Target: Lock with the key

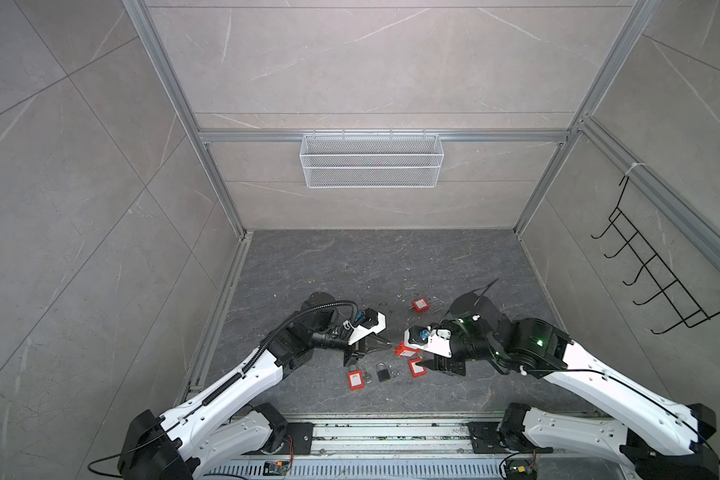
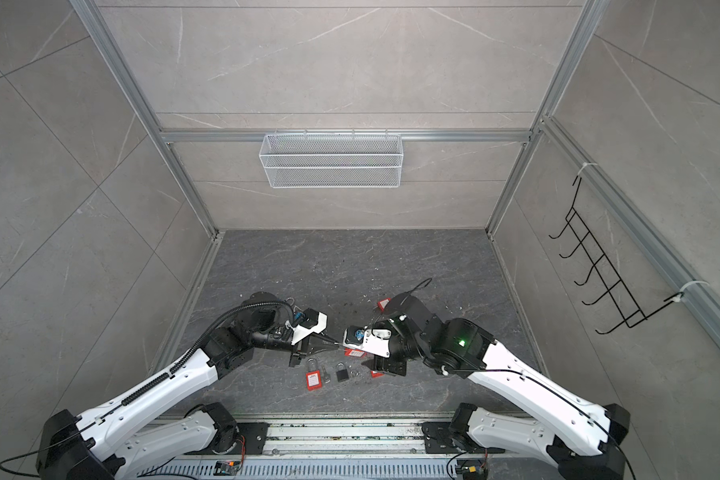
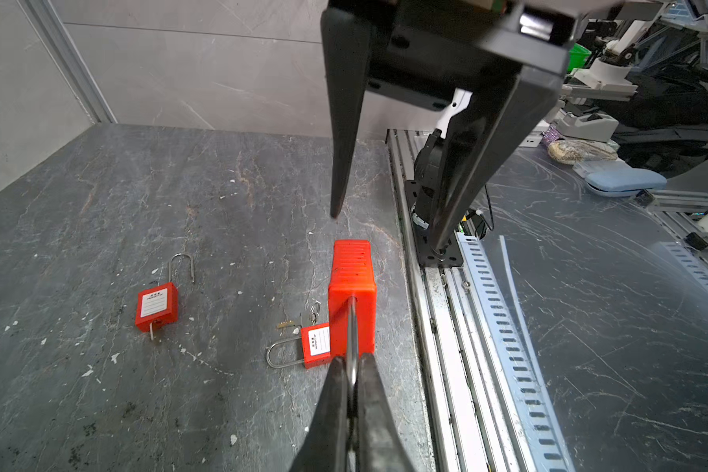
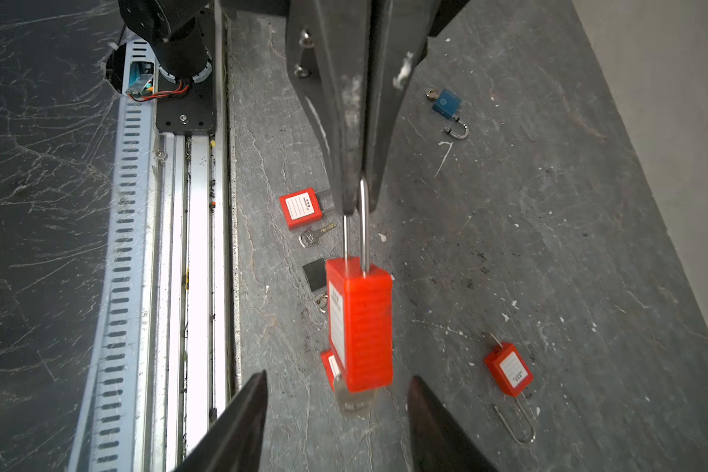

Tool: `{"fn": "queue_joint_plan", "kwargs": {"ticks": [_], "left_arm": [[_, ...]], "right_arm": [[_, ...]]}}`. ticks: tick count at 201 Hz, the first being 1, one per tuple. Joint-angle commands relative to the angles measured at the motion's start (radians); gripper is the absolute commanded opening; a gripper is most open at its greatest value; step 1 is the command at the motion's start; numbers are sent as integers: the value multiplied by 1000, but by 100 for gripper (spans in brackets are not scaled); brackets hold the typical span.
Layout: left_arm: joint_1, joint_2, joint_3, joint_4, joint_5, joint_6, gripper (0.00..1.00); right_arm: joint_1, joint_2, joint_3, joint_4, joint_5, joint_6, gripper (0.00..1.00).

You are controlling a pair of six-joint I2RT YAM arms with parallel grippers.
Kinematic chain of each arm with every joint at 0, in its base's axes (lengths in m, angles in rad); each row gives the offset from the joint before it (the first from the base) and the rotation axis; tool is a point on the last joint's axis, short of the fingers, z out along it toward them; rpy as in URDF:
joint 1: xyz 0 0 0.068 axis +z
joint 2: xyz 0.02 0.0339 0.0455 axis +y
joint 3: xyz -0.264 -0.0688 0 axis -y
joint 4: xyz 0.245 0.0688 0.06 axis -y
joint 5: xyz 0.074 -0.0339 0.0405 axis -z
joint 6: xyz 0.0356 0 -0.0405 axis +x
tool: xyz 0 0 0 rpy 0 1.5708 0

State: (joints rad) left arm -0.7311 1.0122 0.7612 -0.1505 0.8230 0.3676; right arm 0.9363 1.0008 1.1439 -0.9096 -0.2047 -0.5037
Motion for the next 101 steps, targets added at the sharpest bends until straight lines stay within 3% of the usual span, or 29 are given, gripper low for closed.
{"fn": "queue_joint_plan", "kwargs": {"ticks": [1,39,101], "left_arm": [[-1,-8,65,-52,77,64,0],[-1,-1,76,-48,109,58,0],[-2,-9,78,-43,137,36,0]], "right_arm": [[3,-15,9,-123,28,34,57],[-6,47,12,-185,60,27,53],[-66,127,-16,-43,-20,16,43]]}}
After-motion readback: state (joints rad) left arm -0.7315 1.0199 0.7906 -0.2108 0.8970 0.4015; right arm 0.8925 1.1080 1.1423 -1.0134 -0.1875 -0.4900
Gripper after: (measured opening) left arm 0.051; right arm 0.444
